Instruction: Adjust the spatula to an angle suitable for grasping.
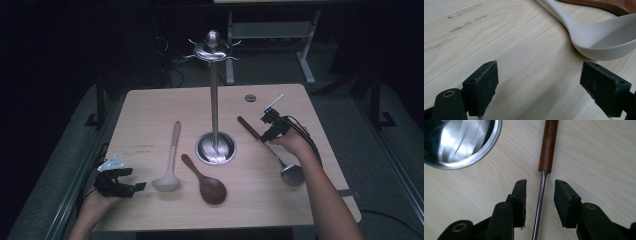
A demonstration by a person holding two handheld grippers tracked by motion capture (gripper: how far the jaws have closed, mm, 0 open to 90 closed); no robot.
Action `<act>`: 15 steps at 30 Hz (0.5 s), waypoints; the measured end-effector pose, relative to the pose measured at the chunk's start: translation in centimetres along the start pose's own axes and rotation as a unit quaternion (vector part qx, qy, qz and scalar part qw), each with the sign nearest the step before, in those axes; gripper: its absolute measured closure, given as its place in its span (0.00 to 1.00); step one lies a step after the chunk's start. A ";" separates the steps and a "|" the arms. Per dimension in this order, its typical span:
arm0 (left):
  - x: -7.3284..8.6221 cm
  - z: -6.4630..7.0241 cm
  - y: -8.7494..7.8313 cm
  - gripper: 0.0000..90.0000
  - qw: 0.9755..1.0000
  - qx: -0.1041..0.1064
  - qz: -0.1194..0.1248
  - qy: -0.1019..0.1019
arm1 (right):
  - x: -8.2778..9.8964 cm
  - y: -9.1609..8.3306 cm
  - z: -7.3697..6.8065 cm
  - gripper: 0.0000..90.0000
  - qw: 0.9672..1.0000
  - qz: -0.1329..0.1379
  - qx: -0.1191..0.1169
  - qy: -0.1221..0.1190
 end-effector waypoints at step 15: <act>0.0 0.1 0.3 0.17 1.000 0.005 -0.003 -0.004 | -3.4 3.2 0.6 0.70 0.998 -0.056 -0.008 -0.015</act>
Point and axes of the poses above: each handheld gripper's, and its own axes: y roughly forward along the jaws, x roughly out of its underside, z roughly to its right, the point moved 1 cm from there along y, roughly forward along the jaws, and after that the axes turned 13 degrees about x, right-handed, at the moved point
